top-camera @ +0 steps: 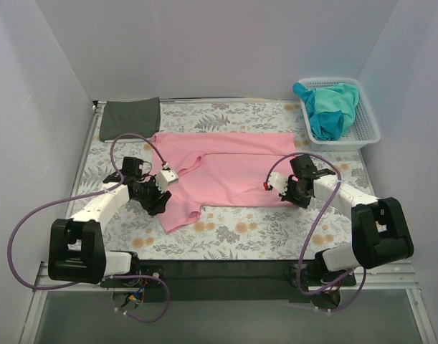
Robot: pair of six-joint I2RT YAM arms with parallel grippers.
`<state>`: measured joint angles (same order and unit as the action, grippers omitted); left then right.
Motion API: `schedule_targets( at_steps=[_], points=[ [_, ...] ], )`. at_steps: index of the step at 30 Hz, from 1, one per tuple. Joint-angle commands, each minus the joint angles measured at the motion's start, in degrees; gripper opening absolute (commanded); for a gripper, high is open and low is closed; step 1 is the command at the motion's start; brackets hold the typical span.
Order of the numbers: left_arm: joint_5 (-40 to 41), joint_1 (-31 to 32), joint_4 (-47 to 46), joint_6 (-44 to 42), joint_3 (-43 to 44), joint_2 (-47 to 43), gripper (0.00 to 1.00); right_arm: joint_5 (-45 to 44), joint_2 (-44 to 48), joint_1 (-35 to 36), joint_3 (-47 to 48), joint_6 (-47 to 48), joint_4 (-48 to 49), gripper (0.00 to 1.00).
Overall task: Fold and stack the t-shirts
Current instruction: Fold the tshirt
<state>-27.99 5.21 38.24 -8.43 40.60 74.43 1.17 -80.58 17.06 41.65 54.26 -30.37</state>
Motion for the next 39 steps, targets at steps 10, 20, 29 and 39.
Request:
schedule_targets(
  at_steps=[10,20,29,39],
  points=[
    [7.2,3.2,-8.1,-4.9,-5.6,1.0,0.34,-0.9,-0.5,0.3,1.0,0.0,0.2,0.01],
    [8.8,3.2,-2.0,-8.4,-8.4,-3.8,0.04,-0.9,2.8,0.2,-0.5,0.1,-1.5,0.01],
    [3.4,2.5,11.9,-6.5,-1.2,-11.9,0.00,-0.4,9.7,-0.7,2.1,1.2,-7.3,0.01],
    [-0.7,-3.5,10.8,-2.6,13.0,-0.1,0.00,1.6,1.7,-4.3,12.0,3.8,-7.5,0.01]
  ],
)
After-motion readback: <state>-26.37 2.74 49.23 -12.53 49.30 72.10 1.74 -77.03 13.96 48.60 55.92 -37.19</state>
